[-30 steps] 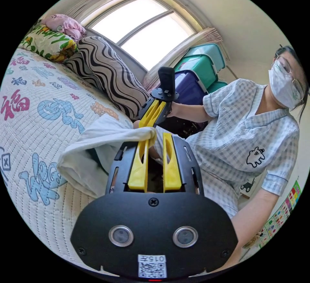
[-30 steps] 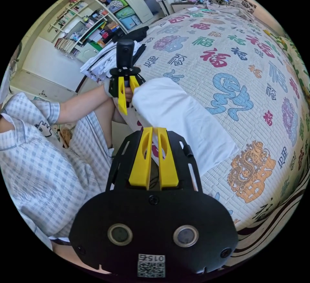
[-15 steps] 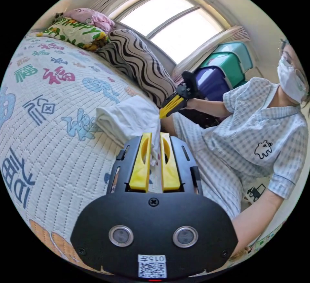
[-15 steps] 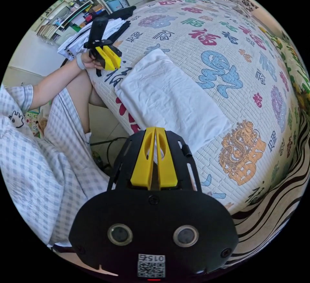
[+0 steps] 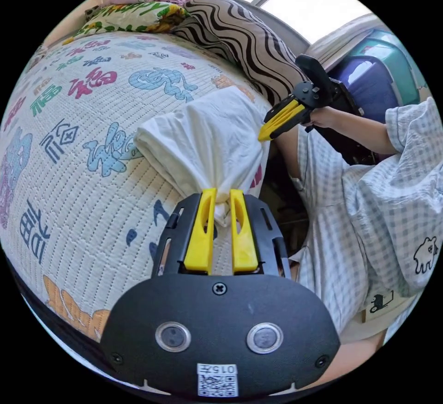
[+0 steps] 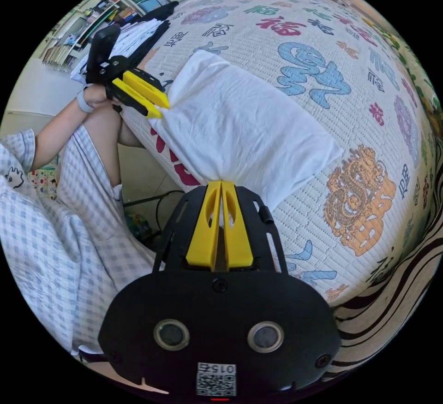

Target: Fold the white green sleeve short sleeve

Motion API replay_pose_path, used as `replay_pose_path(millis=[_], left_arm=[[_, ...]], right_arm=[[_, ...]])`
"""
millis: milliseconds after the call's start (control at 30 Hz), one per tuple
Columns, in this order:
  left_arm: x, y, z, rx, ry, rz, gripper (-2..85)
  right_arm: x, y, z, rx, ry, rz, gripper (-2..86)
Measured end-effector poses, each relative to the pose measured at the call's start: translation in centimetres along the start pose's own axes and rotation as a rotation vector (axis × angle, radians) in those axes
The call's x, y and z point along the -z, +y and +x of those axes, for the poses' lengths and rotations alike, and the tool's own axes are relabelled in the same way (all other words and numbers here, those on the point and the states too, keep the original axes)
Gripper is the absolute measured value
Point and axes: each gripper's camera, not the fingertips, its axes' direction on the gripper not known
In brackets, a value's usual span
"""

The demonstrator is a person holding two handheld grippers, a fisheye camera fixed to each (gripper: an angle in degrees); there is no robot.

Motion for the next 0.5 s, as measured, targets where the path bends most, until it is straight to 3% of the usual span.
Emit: replay_pose_path(millis=[100, 200, 267, 367, 500], left_arm=[[3.0, 0.2, -0.6, 0.06, 0.048, 0.048, 6.0], [7.1, 2.7, -4.0, 0.288, 0.152, 0.256, 8.7], [8.8, 4.6, -6.5, 0.43, 0.172, 0.349, 9.9], [8.2, 4.5, -8.5, 0.5, 0.241, 0.297, 10.9], [8.2, 3.3, -9.3, 0.517, 0.358, 0.306, 11.9]], right_arm=[[1.2, 0.3, 1.8, -0.059, -0.069, 0.088, -0.6], [3.2, 2.3, 6.2, -0.249, -0.196, 0.296, 1.5], [3.2, 3.5, 9.8, -0.375, -0.288, 0.39, 8.4], [0.7, 3.0, 13.2, -0.434, -0.486, 0.379, 13.0], [-1.1, 1.6, 14.6, -0.421, -0.565, 0.407, 12.2]])
